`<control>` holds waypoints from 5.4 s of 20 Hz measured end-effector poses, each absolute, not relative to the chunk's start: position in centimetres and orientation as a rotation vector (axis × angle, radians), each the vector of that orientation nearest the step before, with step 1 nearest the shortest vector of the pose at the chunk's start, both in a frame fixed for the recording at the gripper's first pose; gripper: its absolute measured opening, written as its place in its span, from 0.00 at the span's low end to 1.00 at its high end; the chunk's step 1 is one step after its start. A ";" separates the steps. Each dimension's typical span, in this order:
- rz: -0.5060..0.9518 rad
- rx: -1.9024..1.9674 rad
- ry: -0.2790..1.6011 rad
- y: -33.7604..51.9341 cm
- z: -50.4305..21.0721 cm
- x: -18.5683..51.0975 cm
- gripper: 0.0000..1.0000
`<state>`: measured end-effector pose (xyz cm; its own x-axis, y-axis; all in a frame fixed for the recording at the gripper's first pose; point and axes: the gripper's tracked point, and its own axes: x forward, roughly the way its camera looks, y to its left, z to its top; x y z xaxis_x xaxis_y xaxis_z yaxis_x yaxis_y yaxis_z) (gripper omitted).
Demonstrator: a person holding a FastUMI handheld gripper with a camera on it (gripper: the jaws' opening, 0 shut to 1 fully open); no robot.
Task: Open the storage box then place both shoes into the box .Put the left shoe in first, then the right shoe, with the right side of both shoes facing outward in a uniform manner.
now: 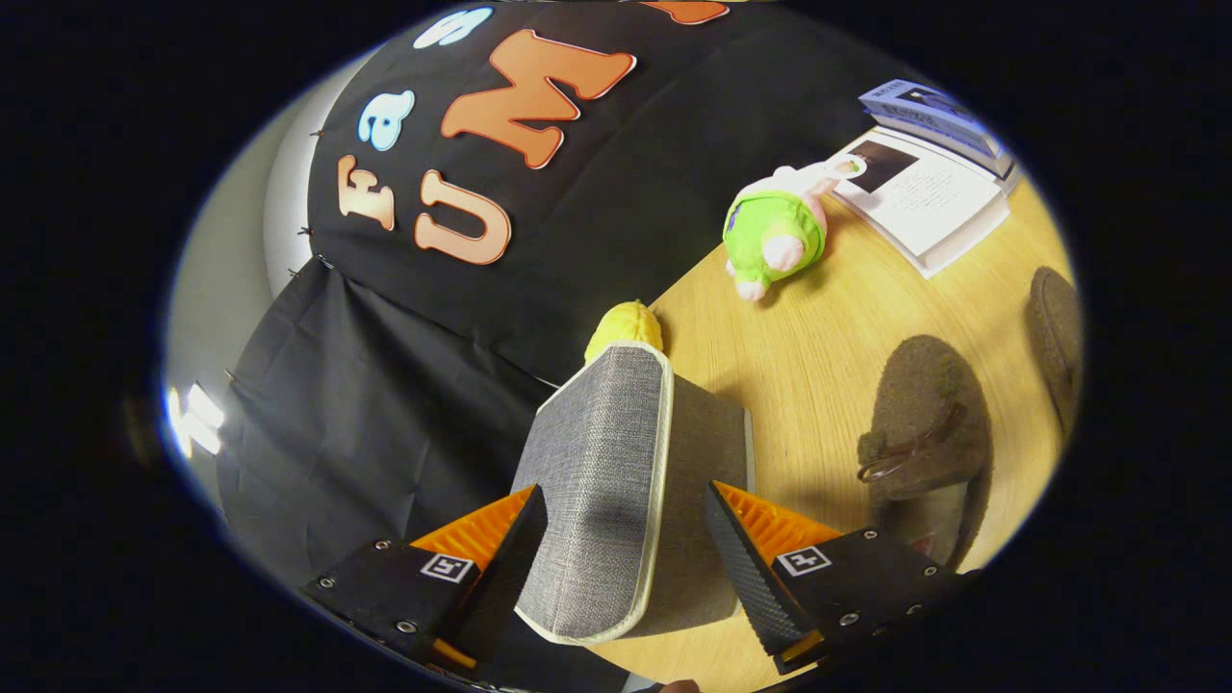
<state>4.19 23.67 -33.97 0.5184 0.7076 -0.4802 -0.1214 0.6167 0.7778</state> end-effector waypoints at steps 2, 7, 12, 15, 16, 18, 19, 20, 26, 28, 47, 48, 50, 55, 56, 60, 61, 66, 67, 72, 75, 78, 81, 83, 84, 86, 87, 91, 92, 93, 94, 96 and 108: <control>0.570 0.771 0.914 24.8 -34.7 4.2 0.98; 0.593 0.886 0.970 26.6 -35.5 4.2 0.98; 0.572 0.932 0.968 26.3 -35.9 4.3 0.68; 0.543 0.934 0.923 25.0 -34.9 4.7 0.52; 0.520 0.953 0.907 24.6 -34.6 5.2 0.43; 0.498 0.996 0.881 24.5 -32.8 6.0 0.14; 0.490 0.991 0.876 24.8 -32.4 6.1 0.03; 0.479 0.967 0.875 25.0 -32.3 6.2 0.02; 0.493 0.959 0.802 26.5 -25.9 6.9 0.01; 0.500 0.906 0.782 27.6 -23.9 6.8 0.01; 0.509 0.575 0.715 45.3 -14.3 4.9 0.02; 0.497 0.554 0.712 46.1 -14.8 4.9 0.02; 0.515 0.516 0.707 48.2 -14.9 4.5 0.02; 0.595 0.391 0.721 53.4 -16.9 2.5 0.17; 0.602 0.365 0.717 53.6 -17.2 2.3 0.24; 0.566 0.275 0.670 52.4 -17.4 3.3 0.93; 0.550 0.261 0.651 51.5 -17.3 3.4 0.98; 0.490 0.214 0.569 46.4 -15.9 5.5 0.98; 0.475 0.201 0.554 44.9 -15.8 5.9 0.98; 0.352 0.131 0.447 35.7 -14.8 8.0 0.98; 0.264 0.110 0.422 29.2 -15.1 8.7 0.98; 0.179 0.082 0.409 23.3 -16.0 9.1 0.98; 0.103 0.056 0.415 17.5 -17.9 8.7 0.98; 0.059 0.059 0.431 14.3 -19.5 8.0 0.98; 0.038 0.062 0.443 12.7 -20.5 7.8 0.98; 0.008 0.067 0.470 10.2 -22.4 7.0 0.98; -0.008 0.065 0.485 9.1 -23.6 6.6 0.98; -0.053 0.073 0.553 6.0 -28.8 4.4 0.93; -0.062 0.078 0.570 5.6 -30.2 4.0 0.92; -0.071 0.079 0.585 5.3 -31.5 3.7 0.90; -0.078 0.080 0.598 5.1 -32.6 3.5 0.89; -0.088 0.079 0.629 4.8 -34.7 3.1 0.86; -0.110 0.017 0.795 4.3 -41.2 1.3 0.46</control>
